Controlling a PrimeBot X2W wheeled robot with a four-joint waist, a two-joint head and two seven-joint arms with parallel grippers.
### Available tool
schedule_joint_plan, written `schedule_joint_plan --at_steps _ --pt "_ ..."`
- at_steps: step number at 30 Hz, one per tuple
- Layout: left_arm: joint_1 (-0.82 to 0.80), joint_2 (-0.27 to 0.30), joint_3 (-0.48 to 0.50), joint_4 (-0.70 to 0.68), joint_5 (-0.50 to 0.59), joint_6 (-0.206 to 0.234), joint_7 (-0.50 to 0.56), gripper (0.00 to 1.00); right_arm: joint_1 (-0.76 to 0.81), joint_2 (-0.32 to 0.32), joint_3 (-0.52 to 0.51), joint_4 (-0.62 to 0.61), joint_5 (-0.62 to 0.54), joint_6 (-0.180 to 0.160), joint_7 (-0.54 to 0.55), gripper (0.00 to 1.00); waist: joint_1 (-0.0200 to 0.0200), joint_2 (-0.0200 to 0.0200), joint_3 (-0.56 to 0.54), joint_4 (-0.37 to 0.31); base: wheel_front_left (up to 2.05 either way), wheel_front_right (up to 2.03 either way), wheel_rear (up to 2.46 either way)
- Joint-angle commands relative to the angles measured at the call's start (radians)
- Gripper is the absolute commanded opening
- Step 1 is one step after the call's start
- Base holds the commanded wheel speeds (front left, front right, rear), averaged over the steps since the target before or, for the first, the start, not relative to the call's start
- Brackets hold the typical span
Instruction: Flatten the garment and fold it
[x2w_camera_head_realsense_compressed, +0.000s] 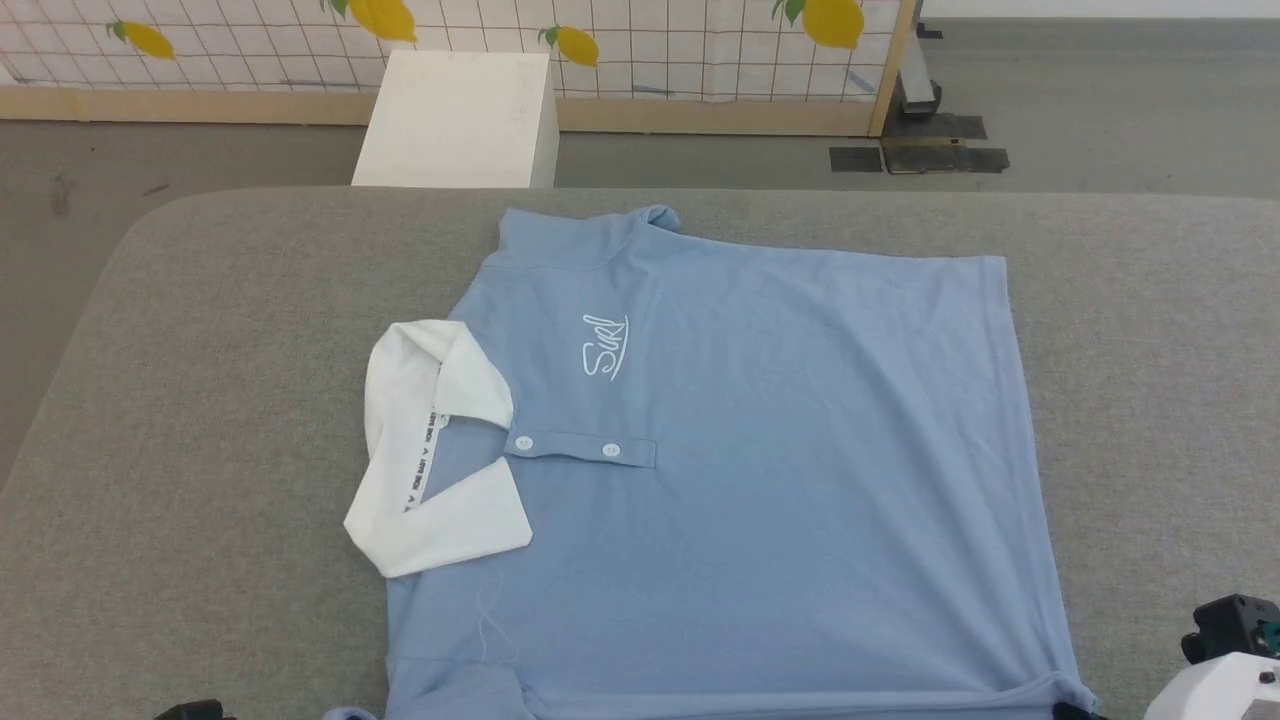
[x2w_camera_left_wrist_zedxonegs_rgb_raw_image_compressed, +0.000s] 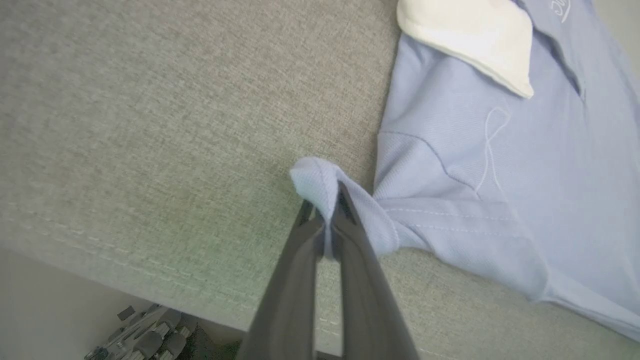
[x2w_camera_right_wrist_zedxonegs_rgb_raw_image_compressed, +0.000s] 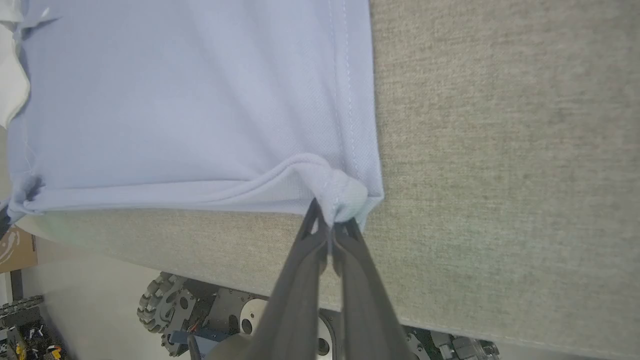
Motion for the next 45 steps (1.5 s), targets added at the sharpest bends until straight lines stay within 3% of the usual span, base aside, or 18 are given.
schedule_joint_plan --at_steps 1,10,20,30,45 --pt "0.021 0.017 0.011 -0.009 -0.006 0.011 0.003 0.0 0.005 0.0 -0.01 -0.008 -0.01 -0.002 0.004 0.0 0.0001 0.0 0.001 -0.001 0.0 0.0 0.0" --pt "-0.017 0.039 0.035 -0.121 -0.004 0.007 -0.001 0.0 -0.057 -0.011 -0.023 -0.068 -0.017 -0.002 0.001 0.0 0.0001 0.0 0.018 -0.002 0.0 0.0 0.0" --pt "-0.248 0.102 0.014 -0.177 0.06 -0.015 0.056 0.0 -0.199 -0.038 -0.036 -0.095 -0.036 -0.002 0.01 0.0 0.0001 0.0 0.083 0.001 0.0 0.0 0.0" --pt "-0.578 0.128 -0.05 -0.03 0.104 -0.095 0.148 0.0 -0.373 -0.058 0.005 -0.056 -0.071 -0.002 0.04 0.0 0.0001 0.0 0.212 -0.009 0.0 0.0 0.0" --pt "-0.909 0.059 -0.102 0.278 0.145 -0.199 0.116 0.0 -0.556 -0.073 0.048 0.033 -0.119 -0.002 0.072 0.0 0.0001 0.0 0.383 -0.02 0.0 0.0 0.0"
